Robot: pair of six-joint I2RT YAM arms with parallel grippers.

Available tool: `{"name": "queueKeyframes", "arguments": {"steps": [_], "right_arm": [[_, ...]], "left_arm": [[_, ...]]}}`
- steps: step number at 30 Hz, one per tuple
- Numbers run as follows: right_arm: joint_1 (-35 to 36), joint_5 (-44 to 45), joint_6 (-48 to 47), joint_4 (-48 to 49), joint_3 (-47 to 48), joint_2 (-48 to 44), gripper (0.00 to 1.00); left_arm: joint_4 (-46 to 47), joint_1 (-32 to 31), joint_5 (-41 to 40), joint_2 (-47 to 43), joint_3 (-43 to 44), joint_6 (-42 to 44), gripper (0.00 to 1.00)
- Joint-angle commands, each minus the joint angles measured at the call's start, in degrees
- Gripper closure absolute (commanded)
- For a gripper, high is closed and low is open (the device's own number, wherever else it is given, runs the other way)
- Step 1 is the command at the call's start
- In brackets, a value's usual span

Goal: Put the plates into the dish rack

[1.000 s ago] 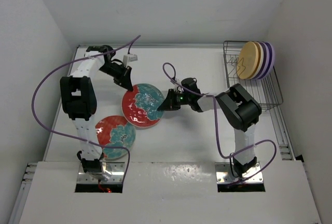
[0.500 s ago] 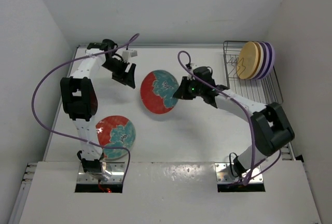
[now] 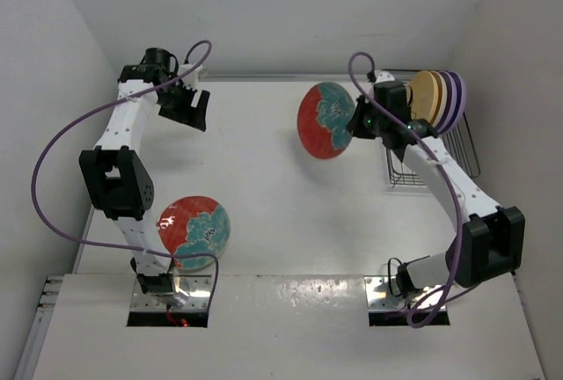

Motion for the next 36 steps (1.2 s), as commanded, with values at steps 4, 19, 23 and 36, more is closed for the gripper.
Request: {"name": "queueKeyframes", "arguments": {"steps": [4, 19, 23, 36], "right_arm": [[-7.5, 13.1, -11.1, 2.8, 18.2, -3.5, 1.00], [-18.9, 32.7, -32.5, 8.4, 25.5, 6.5, 1.00], [-19.5, 34.7, -35.5, 12.1, 26.2, 10.9, 1.00], [-18.9, 38.1, -36.6, 23.6, 17.6, 15.8, 1.00]], "left_arm": [[1.7, 2.3, -3.2, -2.2, -5.0, -0.4, 0.16], [2.3, 4.5, -4.2, -0.6, -6.6, -0.4, 0.16], [2.3, 4.5, -4.8, -0.6, -6.6, -0.4, 0.16], [2.3, 5.0, -4.8, 0.5, -6.4, -1.0, 0.16]]}}
